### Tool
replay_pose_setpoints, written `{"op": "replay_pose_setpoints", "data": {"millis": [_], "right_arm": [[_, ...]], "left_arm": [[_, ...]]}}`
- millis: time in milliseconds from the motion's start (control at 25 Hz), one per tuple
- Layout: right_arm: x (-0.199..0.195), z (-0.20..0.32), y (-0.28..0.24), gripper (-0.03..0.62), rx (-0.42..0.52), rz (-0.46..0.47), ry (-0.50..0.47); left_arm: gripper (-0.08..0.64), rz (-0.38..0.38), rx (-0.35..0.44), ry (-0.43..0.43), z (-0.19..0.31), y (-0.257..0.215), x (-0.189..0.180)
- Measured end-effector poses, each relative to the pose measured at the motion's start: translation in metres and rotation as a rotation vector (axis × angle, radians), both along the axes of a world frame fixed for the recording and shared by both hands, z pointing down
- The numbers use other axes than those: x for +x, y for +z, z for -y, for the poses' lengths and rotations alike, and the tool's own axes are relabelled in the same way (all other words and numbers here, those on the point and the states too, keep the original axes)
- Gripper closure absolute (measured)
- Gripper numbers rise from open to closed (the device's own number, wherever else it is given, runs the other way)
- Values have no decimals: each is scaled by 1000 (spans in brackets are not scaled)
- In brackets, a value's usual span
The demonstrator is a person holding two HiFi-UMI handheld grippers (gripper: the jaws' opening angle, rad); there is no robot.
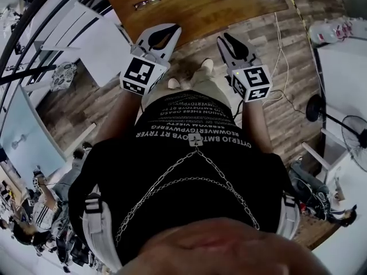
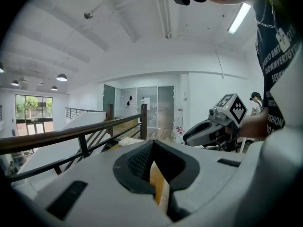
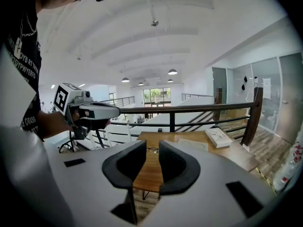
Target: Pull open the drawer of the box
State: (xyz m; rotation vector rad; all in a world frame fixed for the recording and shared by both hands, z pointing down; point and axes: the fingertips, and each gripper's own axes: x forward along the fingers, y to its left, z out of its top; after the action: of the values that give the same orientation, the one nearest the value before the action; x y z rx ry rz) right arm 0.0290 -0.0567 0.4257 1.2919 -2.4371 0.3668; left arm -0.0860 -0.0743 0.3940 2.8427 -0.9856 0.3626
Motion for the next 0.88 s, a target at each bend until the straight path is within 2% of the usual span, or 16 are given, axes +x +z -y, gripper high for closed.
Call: {"op": "replay_pose_setpoints", "data": {"millis": [240, 440, 720, 880], "right_arm": [[24, 23, -6, 514, 24, -5, -19], [51, 44, -7, 514, 36, -16, -15], [59, 65, -3, 514, 32, -4, -50], [67, 79, -7, 514, 40, -6, -57]], "left_arm": [[555, -17, 23, -41, 26, -11, 19], [555, -1, 31, -16, 38, -13, 50], [555, 32, -2, -25, 52, 0, 66], [555, 14, 24, -34, 67, -7, 73]]}}
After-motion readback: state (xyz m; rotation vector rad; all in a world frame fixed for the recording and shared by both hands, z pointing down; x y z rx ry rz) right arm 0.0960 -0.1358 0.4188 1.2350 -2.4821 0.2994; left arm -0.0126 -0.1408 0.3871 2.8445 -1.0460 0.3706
